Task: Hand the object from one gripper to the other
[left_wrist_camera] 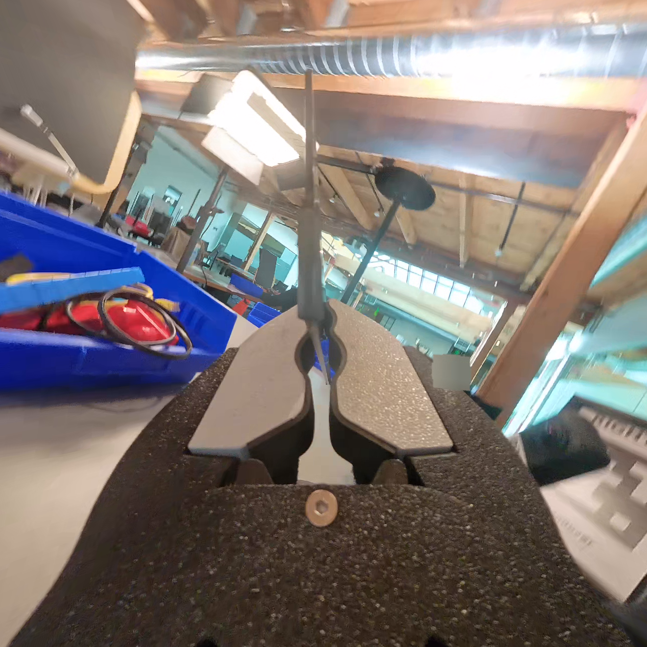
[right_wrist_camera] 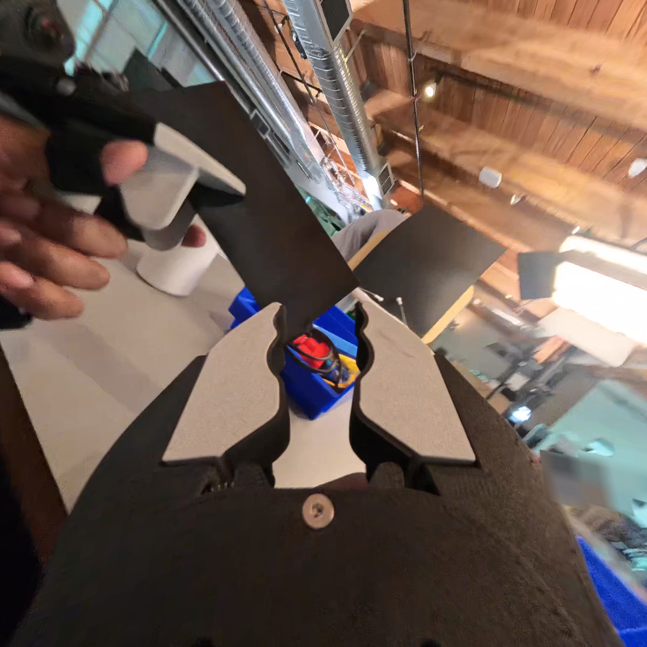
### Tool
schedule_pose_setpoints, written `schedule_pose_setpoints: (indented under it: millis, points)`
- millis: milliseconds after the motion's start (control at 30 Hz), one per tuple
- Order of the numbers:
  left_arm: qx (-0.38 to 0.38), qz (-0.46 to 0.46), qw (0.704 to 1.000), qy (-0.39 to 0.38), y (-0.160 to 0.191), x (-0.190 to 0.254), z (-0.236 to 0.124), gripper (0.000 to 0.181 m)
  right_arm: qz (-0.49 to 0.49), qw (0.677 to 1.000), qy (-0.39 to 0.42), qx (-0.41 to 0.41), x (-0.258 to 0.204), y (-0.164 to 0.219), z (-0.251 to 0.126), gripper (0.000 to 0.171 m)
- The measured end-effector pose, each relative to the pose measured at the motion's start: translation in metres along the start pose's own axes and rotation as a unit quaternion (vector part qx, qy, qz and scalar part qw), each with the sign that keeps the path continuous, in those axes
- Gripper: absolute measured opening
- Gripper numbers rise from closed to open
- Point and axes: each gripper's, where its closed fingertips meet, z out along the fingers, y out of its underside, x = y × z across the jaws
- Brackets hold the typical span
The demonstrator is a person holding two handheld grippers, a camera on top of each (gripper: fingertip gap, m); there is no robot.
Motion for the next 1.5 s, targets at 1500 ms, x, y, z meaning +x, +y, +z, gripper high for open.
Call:
schedule_pose_setpoints:
  millis: [1500]
  points:
    - [-0.127, 0.477, 0.868, -0.059, 0.021, 0.000, 0.001, 0.002, 0.364, 0.916, -0.155, -0.067, -0.020, 0.006, 0.008, 0.042]
